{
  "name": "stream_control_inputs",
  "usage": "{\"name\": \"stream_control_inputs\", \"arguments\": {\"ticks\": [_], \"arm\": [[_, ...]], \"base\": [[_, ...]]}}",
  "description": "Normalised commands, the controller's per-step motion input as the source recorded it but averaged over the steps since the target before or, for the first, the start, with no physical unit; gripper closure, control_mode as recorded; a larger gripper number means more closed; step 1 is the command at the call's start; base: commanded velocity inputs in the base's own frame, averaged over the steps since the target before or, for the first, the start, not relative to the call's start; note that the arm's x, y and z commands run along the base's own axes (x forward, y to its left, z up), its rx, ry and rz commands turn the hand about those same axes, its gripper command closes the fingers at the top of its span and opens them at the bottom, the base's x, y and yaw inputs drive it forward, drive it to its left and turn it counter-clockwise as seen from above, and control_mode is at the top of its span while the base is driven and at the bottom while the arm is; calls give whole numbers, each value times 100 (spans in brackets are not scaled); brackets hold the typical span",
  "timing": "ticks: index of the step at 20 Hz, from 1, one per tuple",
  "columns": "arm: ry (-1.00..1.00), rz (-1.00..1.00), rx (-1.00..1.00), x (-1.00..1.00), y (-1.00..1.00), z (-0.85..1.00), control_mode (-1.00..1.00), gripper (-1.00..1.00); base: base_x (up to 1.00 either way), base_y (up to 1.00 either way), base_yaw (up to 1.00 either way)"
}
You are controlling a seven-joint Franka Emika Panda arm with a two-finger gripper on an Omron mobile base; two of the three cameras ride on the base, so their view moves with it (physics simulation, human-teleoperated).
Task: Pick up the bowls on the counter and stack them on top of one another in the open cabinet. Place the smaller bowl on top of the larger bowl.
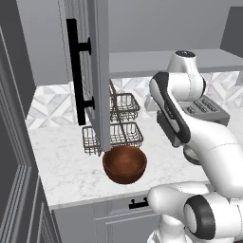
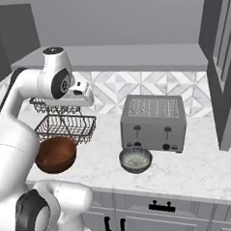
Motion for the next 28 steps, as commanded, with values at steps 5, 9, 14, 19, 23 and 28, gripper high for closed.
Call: {"name": "stream_control_inputs", "arguments": {"ticks": [5,9,14,19,23,28], "arm": [[0,-5,10,-6,-48,-5,-100,-100],[0,-21,15,-9,-100,-31,-100,-100],[1,-22,7,-7,-100,-41,-100,-100],[1,-13,6,-3,-100,-58,-100,-100],[0,0,2,-4,-98,-80,-100,-100],[10,-2,0,17,-62,-93,-100,-100]], "base": [[0,0,0],[0,0,0],[0,0,0],[0,0,0],[0,0,0],[0,0,0]]}}
